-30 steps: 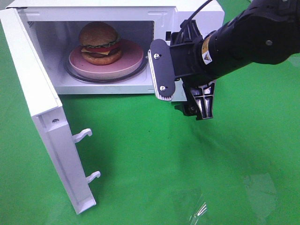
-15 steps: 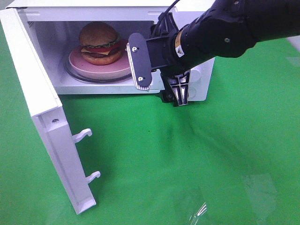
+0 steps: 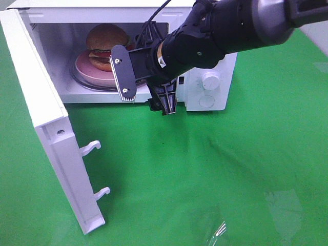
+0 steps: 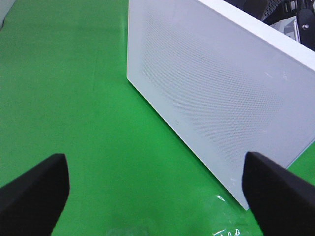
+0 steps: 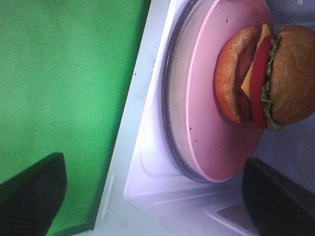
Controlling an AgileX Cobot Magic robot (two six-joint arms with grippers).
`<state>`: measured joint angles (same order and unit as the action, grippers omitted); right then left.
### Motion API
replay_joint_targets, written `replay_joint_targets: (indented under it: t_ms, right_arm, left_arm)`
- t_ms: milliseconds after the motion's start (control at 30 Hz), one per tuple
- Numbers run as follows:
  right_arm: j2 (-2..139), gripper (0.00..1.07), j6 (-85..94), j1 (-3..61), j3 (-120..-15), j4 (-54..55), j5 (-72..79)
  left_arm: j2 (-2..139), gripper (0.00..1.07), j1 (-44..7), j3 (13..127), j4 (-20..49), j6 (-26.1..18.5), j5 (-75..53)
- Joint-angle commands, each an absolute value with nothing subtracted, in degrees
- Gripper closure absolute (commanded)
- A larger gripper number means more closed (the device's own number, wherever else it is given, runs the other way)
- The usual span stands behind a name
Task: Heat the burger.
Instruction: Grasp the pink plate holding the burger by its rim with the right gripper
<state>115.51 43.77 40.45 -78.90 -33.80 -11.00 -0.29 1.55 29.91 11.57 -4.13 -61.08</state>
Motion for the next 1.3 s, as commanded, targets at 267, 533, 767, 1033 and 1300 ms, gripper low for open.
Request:
replay_joint_targets:
  t_ms: [267, 533, 767, 1033, 1300]
  right_arm:
    - [124.6, 0.18, 43.5, 40.3, -88.5, -34.2, -10.8]
    - [130.3, 0.19, 43.5, 39.5, -95.3, -32.9, -11.1]
    - [133.8, 0.21, 43.5, 38.8, -99.1, -32.6, -11.4]
    - [137.5, 0.23, 43.3, 37.6, -104.9, -31.3, -11.9]
    - [139.5, 0.29, 42.9, 37.5, -106.3, -28.4, -10.9]
  left_arm:
    - [-0.5, 0.19, 1.7, 29.7, 11.9, -3.9, -60.6]
    - [-0.5, 0.19, 1.7, 29.7, 11.9, -3.9, -60.6]
    - [-0.5, 0.19, 1.7, 29.7, 11.9, -3.9, -60.6]
    - [-0.5, 0.19, 1.7, 29.7, 11.8, -3.9, -60.6]
    - [-0.5, 0.19, 1.7, 29.7, 11.7, -3.9, -60.6]
